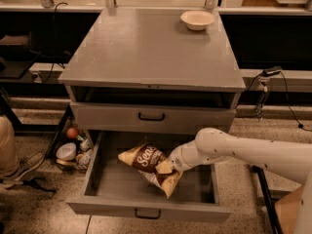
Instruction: Place brown chip bag into middle drawer
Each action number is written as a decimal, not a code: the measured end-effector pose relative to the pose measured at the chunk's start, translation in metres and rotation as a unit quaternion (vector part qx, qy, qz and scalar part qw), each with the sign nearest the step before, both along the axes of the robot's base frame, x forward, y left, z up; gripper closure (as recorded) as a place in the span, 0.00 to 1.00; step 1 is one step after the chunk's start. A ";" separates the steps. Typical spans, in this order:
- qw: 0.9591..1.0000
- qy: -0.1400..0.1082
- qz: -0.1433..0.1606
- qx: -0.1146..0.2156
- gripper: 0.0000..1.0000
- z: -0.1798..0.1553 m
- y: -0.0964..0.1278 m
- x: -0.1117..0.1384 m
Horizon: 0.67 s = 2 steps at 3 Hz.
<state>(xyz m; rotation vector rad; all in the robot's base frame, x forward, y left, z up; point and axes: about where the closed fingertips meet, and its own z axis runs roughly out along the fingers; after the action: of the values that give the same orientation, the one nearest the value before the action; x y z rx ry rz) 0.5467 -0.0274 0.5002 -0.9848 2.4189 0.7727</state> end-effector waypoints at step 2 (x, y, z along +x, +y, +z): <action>0.997 -0.028 -0.058 0.035 0.50 -0.023 0.009 0.031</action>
Offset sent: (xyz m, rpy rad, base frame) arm 0.0440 0.0096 -0.0280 0.0880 -0.0832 -0.1589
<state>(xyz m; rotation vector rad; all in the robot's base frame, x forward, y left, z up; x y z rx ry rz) 0.5782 -0.0181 0.4768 -0.8209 2.3611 0.7718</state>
